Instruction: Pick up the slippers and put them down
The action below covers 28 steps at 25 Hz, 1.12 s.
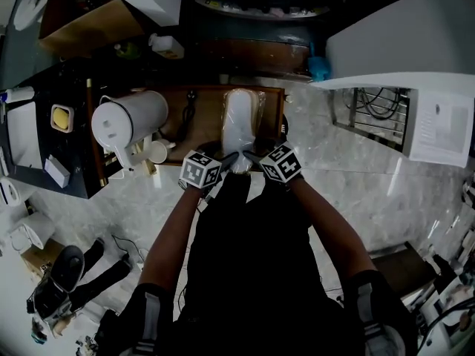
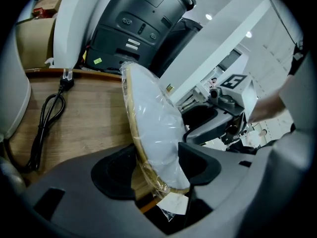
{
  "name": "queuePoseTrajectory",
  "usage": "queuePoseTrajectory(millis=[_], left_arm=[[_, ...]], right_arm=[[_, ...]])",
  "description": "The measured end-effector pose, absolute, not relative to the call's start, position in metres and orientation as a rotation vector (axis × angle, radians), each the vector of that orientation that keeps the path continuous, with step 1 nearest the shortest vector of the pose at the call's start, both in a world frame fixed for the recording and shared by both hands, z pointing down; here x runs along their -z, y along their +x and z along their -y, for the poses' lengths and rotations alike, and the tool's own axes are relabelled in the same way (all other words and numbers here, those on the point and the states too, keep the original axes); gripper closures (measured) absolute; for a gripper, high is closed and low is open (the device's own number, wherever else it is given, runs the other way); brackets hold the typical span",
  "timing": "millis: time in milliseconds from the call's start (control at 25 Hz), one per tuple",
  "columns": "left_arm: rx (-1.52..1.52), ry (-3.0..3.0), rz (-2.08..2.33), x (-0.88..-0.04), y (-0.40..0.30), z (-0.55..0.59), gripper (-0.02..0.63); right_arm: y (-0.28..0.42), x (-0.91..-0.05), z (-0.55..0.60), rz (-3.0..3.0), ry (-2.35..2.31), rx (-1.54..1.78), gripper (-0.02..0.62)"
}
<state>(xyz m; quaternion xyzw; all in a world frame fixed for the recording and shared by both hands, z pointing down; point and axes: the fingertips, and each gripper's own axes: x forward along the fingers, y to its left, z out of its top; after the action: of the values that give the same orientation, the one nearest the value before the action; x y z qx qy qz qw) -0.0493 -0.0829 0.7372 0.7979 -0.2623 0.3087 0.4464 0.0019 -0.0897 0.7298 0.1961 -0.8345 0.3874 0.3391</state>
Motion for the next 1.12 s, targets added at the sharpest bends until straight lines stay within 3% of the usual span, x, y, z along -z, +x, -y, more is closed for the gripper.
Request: queuePoseTrajectory(millis=[1120], left_arm=[[-0.678,1.889,0.801,-0.738,-0.081,0.095,0.311]], right_arm=[[0.017,-0.725,0.103,2.151,0.653,-1.004,0.322]])
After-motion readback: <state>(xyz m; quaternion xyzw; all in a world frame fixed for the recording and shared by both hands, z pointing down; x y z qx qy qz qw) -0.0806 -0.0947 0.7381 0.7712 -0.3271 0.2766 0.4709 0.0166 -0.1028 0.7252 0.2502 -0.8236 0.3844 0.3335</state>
